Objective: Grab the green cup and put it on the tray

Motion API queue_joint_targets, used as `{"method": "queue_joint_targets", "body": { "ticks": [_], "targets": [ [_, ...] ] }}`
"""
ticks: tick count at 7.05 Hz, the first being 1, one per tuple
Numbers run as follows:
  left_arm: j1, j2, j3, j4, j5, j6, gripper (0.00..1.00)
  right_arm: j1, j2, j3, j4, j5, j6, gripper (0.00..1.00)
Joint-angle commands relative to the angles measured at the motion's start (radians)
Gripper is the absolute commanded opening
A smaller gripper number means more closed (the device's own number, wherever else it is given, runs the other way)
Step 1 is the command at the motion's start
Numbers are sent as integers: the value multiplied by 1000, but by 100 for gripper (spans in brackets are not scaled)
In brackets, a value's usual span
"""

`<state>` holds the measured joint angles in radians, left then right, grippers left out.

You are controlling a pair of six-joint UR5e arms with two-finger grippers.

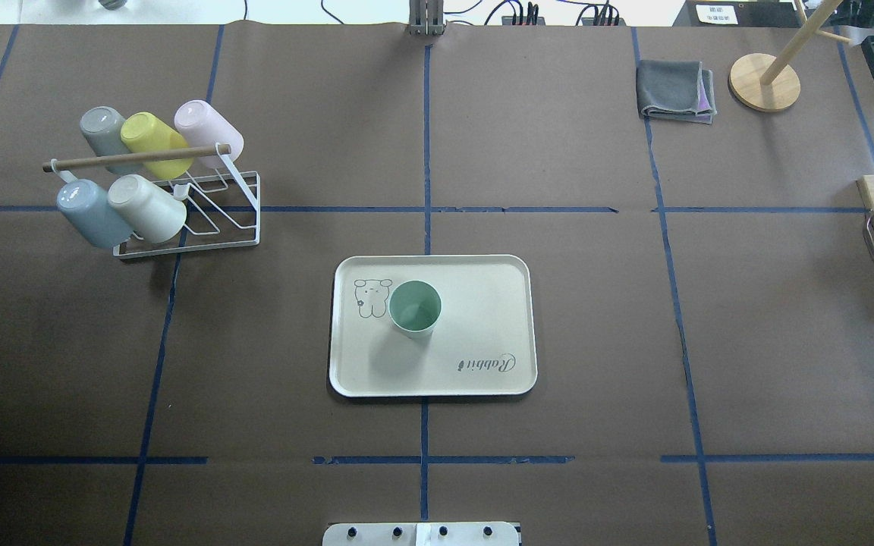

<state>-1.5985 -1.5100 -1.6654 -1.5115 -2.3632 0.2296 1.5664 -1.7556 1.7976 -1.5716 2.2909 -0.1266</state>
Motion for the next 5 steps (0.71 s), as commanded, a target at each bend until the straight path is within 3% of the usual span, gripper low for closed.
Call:
{"method": "queue_joint_targets", "body": {
  "ticks": [1, 5],
  "targets": [
    [0, 1, 3, -1, -1, 1, 100, 1, -8, -21, 4, 2, 10, 100],
    [0, 14, -2, -3, -4, 1, 100, 1, -5, -37, 5, 39, 10, 100]
  ]
}}
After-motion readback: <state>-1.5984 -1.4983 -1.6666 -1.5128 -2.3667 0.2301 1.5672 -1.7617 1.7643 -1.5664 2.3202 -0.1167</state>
